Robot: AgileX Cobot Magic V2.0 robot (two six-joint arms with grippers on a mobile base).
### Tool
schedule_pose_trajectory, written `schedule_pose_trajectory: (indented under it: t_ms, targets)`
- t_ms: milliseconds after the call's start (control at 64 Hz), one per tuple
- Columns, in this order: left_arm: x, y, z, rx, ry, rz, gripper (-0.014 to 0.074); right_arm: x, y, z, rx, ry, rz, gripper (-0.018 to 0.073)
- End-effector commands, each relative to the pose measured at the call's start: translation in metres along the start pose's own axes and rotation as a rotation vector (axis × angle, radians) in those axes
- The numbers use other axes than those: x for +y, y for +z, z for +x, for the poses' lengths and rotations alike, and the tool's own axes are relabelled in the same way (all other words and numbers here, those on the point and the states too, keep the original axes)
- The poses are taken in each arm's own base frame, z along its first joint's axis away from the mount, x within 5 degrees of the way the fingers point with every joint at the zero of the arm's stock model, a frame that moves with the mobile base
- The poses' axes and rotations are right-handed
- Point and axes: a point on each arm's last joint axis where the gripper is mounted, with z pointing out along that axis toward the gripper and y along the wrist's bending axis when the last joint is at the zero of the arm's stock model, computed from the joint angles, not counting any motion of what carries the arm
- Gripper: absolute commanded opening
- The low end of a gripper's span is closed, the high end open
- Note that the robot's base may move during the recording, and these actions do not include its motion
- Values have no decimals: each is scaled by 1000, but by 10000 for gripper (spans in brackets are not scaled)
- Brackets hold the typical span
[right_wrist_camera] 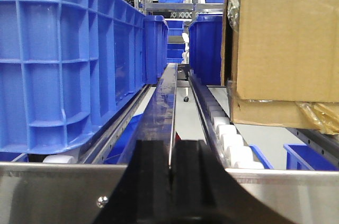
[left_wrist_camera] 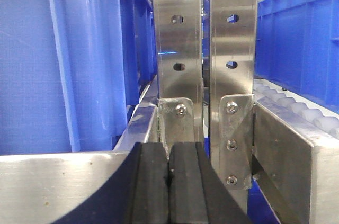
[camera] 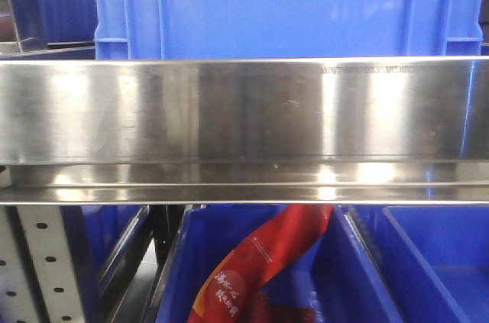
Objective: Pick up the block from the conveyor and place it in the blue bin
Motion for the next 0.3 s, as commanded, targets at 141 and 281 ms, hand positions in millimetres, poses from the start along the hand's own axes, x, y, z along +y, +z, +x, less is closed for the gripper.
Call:
schedule_pose_trajectory:
  t_ms: [141,281]
  targets:
    - [0,0,-2,-21,-9,-6,-111,0,0,0,-14,-9,5,-162]
    - [0,0,-2,-21,-9,-6,-111,0,0,0,-14,-9,5,-162]
